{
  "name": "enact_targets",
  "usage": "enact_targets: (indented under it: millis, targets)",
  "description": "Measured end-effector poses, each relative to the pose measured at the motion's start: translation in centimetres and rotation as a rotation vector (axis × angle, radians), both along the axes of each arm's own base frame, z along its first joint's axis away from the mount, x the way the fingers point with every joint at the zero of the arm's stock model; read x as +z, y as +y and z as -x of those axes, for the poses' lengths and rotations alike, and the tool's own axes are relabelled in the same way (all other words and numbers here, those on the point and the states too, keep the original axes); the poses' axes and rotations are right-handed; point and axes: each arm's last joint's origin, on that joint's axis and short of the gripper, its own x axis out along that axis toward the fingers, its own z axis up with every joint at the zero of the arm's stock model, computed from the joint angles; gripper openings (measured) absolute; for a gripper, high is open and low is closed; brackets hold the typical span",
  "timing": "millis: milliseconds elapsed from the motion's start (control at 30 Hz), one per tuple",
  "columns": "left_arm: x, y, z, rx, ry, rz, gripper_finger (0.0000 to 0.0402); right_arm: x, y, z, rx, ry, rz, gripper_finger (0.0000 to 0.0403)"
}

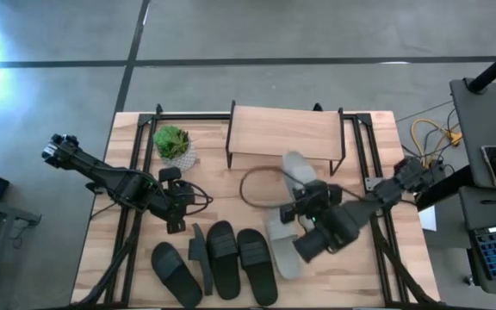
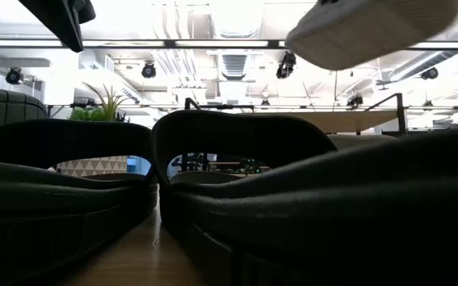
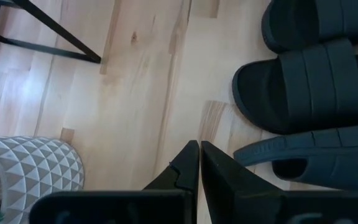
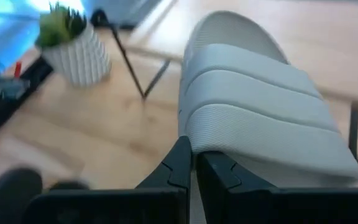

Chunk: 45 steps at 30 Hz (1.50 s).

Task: Pick and place slides into the shelf
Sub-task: Put the gray slipper on the shelf

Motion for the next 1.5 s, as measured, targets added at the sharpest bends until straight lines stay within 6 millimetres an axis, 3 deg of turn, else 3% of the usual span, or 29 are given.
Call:
enact_targets:
  millis: [367,633,967,1167,1333,1500]
  targets:
    - [0.1,0.0,-0.1,0.002,-0.018,-0.009,0.0002,3.7,-10.4,0.2,-0.106,0.166,0.013,0.0008]
    - [0.2,0.5,0.3,0.038,-0.018,-0.071,0.0002,3.5,-16.5,-0.2,-0.183,0.328,-0.047,0.0008]
    - [1.4,3.1,3.1,0.1,-0.076,-0.108,0.0002,1.9,-21.1,-1.2,-0.316,0.382,-0.07,0.0008]
    - [0.6,4.3,5.7,0.106,-0.107,-0.096,0.0002,0.1,-23.0,-2.0,-0.338,0.415,-0.072,0.0008]
    - [0.1,4.9,7.2,0.101,-0.127,-0.069,0.0002,-1.8,-23.9,-1.2,-0.388,0.449,-0.101,0.0008]
    - [0.4,5.2,7.9,0.108,-0.152,-0.057,0.0002,-1.8,-24.4,-0.1,-0.392,0.425,-0.108,0.0008]
